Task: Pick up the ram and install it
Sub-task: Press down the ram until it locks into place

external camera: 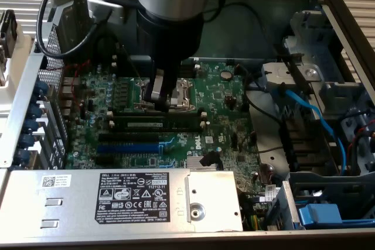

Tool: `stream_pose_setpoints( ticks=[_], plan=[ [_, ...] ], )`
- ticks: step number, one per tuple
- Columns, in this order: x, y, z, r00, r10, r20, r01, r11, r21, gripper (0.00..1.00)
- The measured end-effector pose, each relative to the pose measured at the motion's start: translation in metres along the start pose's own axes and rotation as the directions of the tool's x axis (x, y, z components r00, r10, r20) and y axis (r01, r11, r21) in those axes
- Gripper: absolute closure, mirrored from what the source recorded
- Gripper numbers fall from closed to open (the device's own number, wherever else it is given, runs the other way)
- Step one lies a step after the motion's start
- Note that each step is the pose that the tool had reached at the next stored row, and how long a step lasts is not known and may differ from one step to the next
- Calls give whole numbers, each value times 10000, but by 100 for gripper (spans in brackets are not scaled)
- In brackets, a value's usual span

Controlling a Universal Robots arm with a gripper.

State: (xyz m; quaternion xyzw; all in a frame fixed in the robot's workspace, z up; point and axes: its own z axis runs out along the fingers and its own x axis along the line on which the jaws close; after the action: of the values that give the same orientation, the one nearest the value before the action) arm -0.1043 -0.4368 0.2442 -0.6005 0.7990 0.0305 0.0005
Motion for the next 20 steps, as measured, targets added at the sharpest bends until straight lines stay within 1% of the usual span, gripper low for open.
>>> stream_pose_setpoints(
  ticks=[1, 2, 4, 6, 8, 11, 12, 13, 14, 15, 16, 17, 18, 20],
  plan=[
    [0, 0, 0, 10000, 91, 1, -91, 10000, -6, 90],
    [0, 0, 0, 9996, 294, 5, -294, 9996, -22, 90],
    [0, 0, 0, 9989, 476, 5, -476, 9989, -40, 90],
    [1, 0, -1, 9968, 794, -3, -794, 9968, -85, 90],
    [0, 0, -1, 9954, 956, -7, -956, 9954, -110, 90],
    [0, 0, 0, 9897, 1430, -26, -1431, 9895, -193, 90],
    [0, 0, 0, 9874, 1580, -43, -1581, 9872, -217, 90],
    [0, 0, 1, 9852, 1710, -74, -1711, 9850, -233, 90],
    [0, 0, 1, 9828, 1845, -121, -1848, 9825, -244, 90],
    [0, 0, 0, 9801, 1977, -188, -1981, 9799, -245, 90],
    [0, -1, 0, 9772, 2105, -272, -2111, 9772, -224, 90],
    [0, -1, 0, 9735, 2265, -324, -2272, 9736, -217, 90],
    [0, 0, -1, 9688, 2453, -346, -2461, 9690, -213, 90],
    [-1, 0, 0, 9568, 2887, -339, -2895, 9570, -196, 90]
  ],
)
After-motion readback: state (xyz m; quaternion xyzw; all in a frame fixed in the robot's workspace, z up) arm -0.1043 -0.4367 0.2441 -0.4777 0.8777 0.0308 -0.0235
